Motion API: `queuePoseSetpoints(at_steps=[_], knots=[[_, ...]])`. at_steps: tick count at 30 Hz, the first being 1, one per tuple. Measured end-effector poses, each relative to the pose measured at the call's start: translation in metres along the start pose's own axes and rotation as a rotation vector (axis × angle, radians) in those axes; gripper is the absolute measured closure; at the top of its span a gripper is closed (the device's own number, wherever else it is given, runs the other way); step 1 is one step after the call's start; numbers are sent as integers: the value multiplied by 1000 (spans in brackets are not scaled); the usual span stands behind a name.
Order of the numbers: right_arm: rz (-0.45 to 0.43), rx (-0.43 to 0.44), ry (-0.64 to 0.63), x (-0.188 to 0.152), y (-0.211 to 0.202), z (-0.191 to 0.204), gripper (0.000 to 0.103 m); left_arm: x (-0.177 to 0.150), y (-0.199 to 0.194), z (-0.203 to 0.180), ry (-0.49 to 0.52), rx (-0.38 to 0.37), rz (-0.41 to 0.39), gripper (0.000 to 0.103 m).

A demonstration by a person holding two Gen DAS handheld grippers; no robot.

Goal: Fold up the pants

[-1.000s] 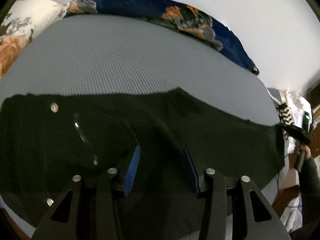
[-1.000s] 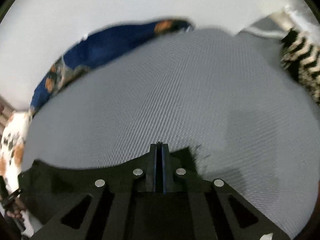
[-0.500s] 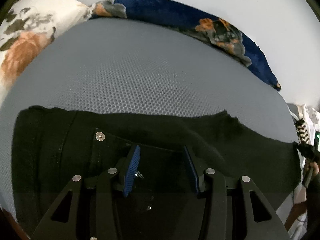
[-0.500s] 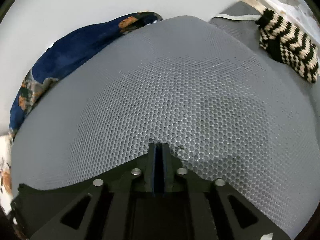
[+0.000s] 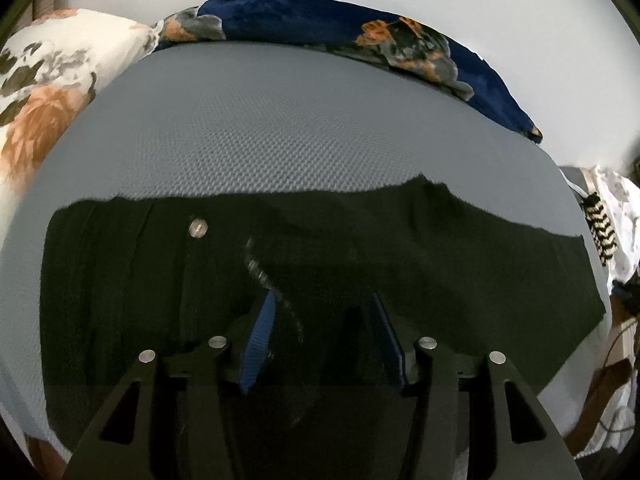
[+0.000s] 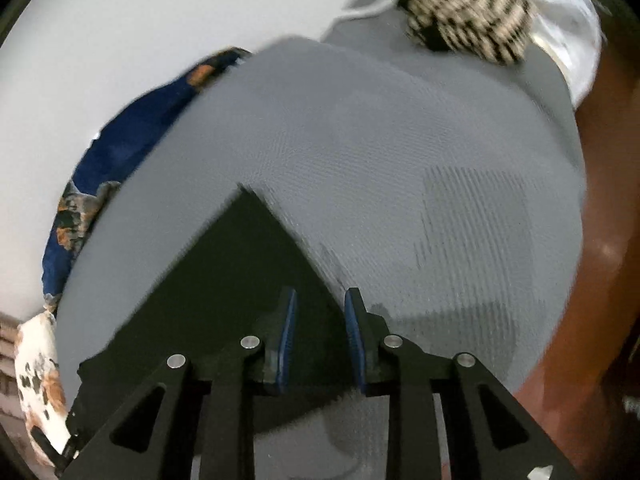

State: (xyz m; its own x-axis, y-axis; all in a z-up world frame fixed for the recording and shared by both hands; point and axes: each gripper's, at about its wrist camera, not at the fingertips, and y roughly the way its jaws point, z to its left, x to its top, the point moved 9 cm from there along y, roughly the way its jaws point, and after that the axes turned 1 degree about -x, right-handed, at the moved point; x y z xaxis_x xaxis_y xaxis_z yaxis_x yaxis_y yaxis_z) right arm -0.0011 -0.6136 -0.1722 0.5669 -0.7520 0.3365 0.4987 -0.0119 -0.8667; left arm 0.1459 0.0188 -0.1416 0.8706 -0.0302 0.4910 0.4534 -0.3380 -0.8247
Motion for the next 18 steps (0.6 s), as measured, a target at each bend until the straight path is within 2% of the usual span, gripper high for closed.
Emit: queuePoseSetpoints(at_steps=[4,8,9,10,15,18], knots=[[31,-7,55,-26,10,-17,79,-9,-6,9,-12,3,2,52],[16,-9,84,-32,16,-20,79,-12,-12,16,-23,-1,-6,52],[12,-9,83,-31,18,-19,82,-13,-12,18,-25,-1,-7,52],[13,-8,83,-32,19,-17,95,-14,-11,20,-27,0,-5,52],[-76,-44,34,-28,-4,-5,101,-16,-13,26,-23,4,-11,52],[-98,-80,21,-32,-10,-5,101,-17,-15,31,-31,-7,-10,52]])
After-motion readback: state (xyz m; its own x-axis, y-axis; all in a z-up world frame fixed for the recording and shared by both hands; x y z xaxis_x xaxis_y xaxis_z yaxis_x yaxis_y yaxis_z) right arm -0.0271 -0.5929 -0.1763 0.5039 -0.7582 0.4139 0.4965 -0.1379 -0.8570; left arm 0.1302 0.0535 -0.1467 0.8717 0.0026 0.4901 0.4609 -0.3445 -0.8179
